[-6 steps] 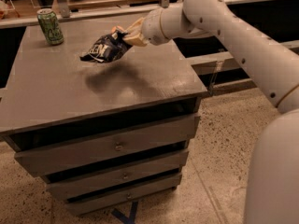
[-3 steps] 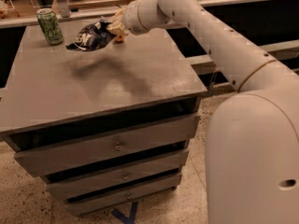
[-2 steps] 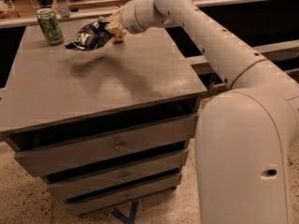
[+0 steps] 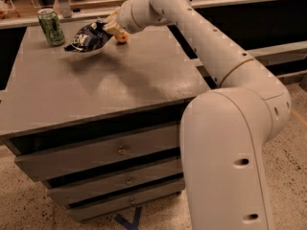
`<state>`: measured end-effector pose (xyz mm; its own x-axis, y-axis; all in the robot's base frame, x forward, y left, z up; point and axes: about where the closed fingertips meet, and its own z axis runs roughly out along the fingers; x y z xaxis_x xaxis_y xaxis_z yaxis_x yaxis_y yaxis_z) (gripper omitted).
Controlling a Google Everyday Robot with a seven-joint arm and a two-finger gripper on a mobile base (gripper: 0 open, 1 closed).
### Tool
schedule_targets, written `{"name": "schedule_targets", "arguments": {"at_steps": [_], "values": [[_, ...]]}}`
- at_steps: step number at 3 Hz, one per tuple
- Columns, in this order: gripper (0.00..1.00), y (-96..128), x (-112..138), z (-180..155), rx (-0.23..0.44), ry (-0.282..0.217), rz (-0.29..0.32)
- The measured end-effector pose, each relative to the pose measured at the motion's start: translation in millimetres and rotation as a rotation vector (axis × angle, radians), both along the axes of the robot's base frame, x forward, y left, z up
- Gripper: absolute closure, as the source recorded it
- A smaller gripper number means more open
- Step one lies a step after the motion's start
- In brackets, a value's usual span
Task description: Move blue chip bag near green can
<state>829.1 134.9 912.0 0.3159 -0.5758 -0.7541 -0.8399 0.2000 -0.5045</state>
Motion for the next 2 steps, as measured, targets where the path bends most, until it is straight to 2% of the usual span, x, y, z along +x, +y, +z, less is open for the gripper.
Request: {"name": "schedule_targets", "arguments": {"at_steps": [2], "values": [[1.00, 18.9, 13.1, -3.3, -0.006, 0.003, 0.026]]}}
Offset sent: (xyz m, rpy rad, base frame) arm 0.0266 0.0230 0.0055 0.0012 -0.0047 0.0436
